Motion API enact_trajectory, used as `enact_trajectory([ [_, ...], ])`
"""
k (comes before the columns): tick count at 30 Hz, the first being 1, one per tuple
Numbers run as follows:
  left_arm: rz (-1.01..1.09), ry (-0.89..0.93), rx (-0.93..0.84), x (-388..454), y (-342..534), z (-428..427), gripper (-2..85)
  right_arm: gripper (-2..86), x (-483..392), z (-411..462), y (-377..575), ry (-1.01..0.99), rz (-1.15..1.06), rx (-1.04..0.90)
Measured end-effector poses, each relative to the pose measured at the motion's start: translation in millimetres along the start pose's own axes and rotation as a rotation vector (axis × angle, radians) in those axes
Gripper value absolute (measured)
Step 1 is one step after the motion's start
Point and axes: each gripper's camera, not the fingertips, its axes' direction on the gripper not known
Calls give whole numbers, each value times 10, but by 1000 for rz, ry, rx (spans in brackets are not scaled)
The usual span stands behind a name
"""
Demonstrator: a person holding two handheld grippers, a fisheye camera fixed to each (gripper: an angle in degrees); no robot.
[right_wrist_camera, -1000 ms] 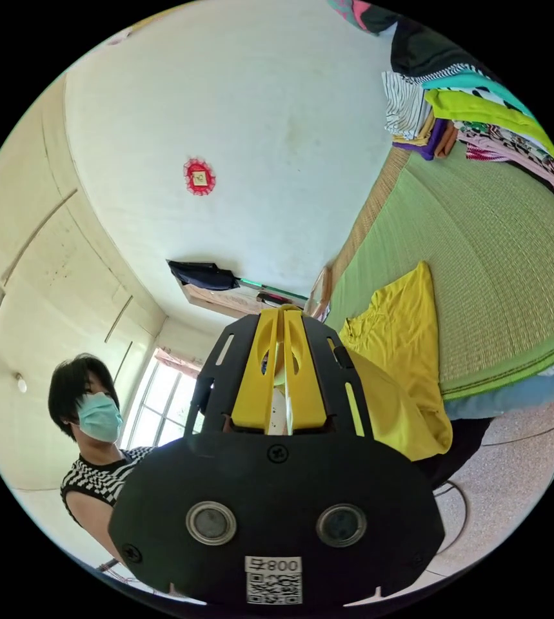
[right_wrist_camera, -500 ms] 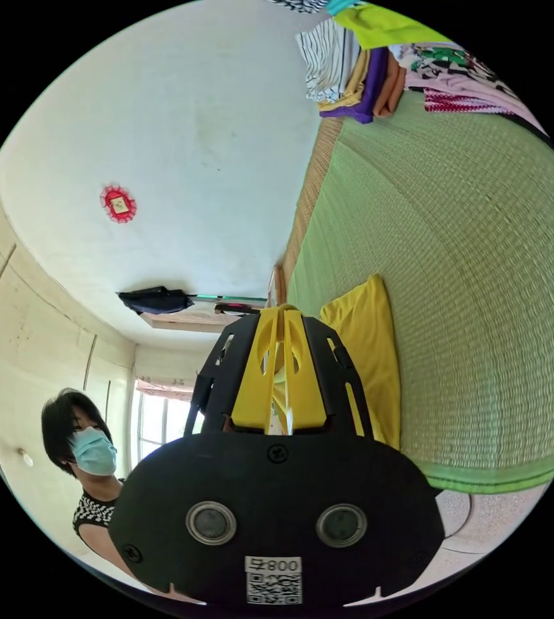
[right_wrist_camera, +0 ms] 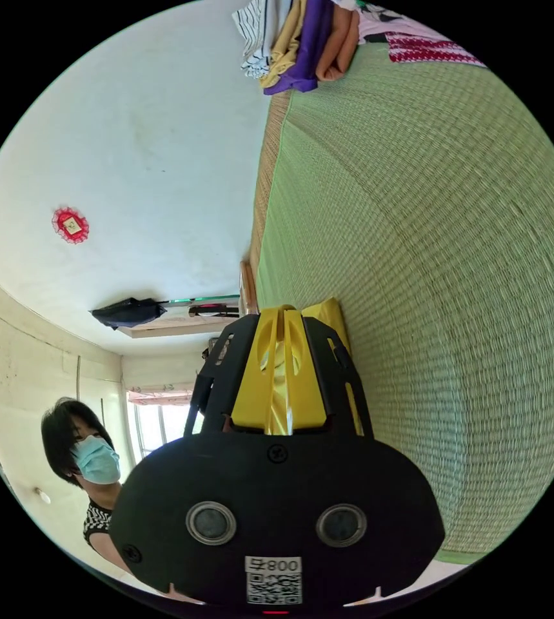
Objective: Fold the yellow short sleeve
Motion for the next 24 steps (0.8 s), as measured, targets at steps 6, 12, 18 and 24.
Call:
enact_trajectory([
  [6,-54,-74,-36,2,-370,186,29,16,-93,225,-356,12,44,-21],
  [12,-55,-95,-68,107,-663,209,35,20,-357,334,-605,42,42,-51],
  [18,-26,-146,-104,353,-955,179,39,24,-692,455,-785,49,33,-88],
  [24,-44,-83,28,499,-1044,0,43,25,-1106,488,-866,46,18,-50],
])
